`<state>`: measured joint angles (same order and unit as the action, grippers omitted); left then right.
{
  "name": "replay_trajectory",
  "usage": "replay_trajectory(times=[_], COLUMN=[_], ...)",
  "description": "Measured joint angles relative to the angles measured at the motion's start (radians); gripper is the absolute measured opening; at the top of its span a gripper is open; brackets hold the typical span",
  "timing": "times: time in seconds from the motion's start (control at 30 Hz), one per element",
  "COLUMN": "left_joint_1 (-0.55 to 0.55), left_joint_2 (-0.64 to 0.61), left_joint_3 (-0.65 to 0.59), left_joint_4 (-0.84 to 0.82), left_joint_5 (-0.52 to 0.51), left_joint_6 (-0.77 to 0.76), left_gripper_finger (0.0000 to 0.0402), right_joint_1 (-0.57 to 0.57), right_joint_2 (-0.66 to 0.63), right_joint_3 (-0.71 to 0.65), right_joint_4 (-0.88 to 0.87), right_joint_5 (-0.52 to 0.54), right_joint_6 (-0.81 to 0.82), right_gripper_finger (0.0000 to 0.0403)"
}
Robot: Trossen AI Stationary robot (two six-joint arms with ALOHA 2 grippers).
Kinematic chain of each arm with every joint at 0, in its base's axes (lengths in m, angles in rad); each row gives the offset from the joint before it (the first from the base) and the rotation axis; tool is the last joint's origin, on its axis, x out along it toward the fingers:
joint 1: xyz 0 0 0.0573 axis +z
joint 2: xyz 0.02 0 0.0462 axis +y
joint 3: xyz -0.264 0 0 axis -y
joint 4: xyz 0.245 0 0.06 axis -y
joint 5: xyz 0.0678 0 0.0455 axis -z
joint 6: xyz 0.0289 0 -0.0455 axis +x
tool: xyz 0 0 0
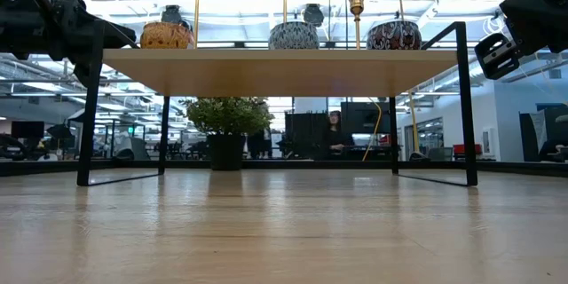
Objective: Stock candles and holders on shelf
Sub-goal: Return to Home Position
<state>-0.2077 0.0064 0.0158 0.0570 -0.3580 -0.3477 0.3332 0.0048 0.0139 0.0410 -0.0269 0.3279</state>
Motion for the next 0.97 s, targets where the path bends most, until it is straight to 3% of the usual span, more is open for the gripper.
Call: replay_trajectory(times=[0.97], left_joint_1=[0.000], left_joint_2=[0.000], left_joint_3=[0.000], left_joint_4=[0.000], left_joint_5=[0.000], left_joint_6=[0.000], left_gripper_finger=[0.0033], right_joint_1=[0.000], right_joint_2=[0.000], right_joint_3=[0.000], right_joint_4=[0.000], right_joint_5=[0.000], right_joint_6=[0.000], right_gripper_finger=[0.0008])
